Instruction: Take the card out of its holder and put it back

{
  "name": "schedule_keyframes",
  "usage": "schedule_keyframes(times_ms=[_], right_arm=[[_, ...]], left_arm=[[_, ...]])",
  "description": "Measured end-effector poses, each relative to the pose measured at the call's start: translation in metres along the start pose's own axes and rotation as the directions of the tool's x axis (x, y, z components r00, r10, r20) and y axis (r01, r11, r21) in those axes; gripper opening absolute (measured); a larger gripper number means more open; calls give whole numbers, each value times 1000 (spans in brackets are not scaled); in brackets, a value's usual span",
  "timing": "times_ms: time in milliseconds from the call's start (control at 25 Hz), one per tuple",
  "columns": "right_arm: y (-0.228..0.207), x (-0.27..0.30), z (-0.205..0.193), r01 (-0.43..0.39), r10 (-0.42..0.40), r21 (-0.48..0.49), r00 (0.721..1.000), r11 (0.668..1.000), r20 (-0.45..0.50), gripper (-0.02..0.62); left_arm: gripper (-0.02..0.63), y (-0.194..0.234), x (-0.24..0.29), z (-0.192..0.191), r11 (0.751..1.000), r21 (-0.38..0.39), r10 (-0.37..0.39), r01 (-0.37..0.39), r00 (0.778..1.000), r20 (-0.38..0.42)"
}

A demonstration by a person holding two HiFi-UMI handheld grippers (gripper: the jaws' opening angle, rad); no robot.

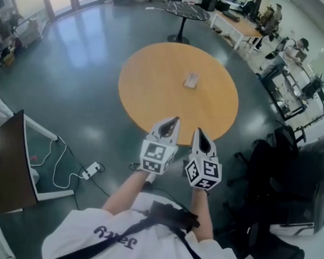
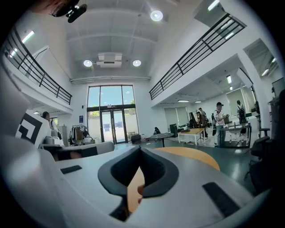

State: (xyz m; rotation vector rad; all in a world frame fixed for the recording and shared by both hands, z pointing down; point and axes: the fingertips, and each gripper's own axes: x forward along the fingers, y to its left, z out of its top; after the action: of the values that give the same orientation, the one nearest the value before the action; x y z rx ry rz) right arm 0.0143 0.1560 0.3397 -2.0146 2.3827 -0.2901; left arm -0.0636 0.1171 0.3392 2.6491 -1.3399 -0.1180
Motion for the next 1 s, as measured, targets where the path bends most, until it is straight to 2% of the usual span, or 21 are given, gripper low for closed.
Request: schedule_keyframes(times_ms=[240, 520, 760, 1000], right_arm=[[-8, 56, -1, 46, -46, 2, 999, 999, -17, 15], [-36, 93, 1, 102, -102, -5, 995, 995, -15, 15], [-65, 119, -6, 108, -107, 18, 994, 994, -18, 15], [-90, 146, -16, 108, -107, 33, 993, 994, -48, 15]], left_arm=[[11, 33, 45, -2, 1000, -5, -31, 31, 999, -30], [11, 42, 88, -15, 998, 0, -66, 66, 996, -53], [11, 41, 126, -25, 993, 19, -113, 114, 991, -74], [11, 55, 151, -48, 988, -7, -155, 156, 979, -134]])
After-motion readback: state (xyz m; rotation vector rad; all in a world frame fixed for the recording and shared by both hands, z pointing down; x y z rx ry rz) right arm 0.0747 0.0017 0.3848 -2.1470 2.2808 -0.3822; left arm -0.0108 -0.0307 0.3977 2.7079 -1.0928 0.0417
